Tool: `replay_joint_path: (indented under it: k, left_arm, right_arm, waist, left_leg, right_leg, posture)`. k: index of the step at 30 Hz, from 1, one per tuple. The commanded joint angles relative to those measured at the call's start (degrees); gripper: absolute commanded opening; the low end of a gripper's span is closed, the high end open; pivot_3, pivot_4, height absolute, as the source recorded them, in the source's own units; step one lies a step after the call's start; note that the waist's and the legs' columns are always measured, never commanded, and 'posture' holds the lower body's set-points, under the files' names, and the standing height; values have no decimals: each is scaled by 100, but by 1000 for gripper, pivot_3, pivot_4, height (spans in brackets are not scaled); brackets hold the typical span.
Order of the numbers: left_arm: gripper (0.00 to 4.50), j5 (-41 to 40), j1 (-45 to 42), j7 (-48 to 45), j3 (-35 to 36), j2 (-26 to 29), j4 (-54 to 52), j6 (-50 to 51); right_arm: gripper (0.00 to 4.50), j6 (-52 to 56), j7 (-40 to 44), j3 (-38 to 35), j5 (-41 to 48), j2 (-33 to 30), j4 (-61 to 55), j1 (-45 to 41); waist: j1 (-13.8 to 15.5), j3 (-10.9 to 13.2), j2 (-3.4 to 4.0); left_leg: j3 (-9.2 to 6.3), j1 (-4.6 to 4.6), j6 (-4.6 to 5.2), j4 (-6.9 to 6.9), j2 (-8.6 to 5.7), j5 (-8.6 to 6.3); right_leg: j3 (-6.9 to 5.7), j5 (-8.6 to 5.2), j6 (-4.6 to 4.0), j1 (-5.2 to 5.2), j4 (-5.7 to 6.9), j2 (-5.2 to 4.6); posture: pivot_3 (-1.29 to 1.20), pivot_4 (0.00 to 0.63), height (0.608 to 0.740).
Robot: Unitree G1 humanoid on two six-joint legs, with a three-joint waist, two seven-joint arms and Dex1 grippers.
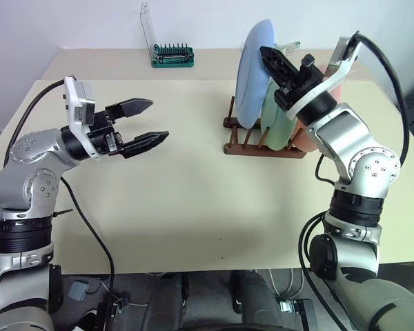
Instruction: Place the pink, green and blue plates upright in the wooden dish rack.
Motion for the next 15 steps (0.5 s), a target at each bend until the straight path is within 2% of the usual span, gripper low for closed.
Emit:
replay_joint_path:
  k: [1, 6, 9, 12, 15]
  left_arm:
    - [4461, 15, -101, 55, 55, 10, -83, -99]
    - [4461, 30, -116, 68, 57, 5, -74, -113]
    - [4500, 45, -126, 72, 54, 4, -72, -120]
    - [4500, 47, -127, 74, 54, -4, -77, -112]
    - [4500, 27, -141, 77, 55, -23, -75, -86]
  right_arm:
    - [0, -139, 166, -32, -57, 72, -86, 22]
    - [0, -176, 438, 121, -429, 120, -73, 277]
    - [877, -171, 598, 153, -559, 107, -50, 332]
    - [2303, -166, 661, 144, -651, 101, -55, 322]
    - [3982, -183, 795, 184, -843, 34, -109, 278]
  waist:
    - [0, 0, 0]
    - [6, 0, 0]
    - [1, 0, 1]
    - [3, 0, 1]
    - [5, 0, 1]
  left_leg:
    - [0, 0, 0, 0, 0, 0]
    - [0, 0, 0, 0, 0, 0]
    - [0, 0, 0, 0, 0, 0]
    - [0, 0, 0, 0, 0, 0]
    - [0, 0, 0, 0, 0, 0]
  right_leg:
    - [0, 0, 0, 0, 0, 0]
    - [0, 0, 0, 0, -1, 0]
    - [0, 0, 0, 0, 0, 0]
    - [0, 0, 0, 0, -1, 0]
    - [0, 0, 0, 0, -1, 0]
  posture:
    - [0, 150, 724]
    - [0, 150, 724]
    - [0, 150, 724]
    - [0, 150, 724]
    - [0, 150, 724]
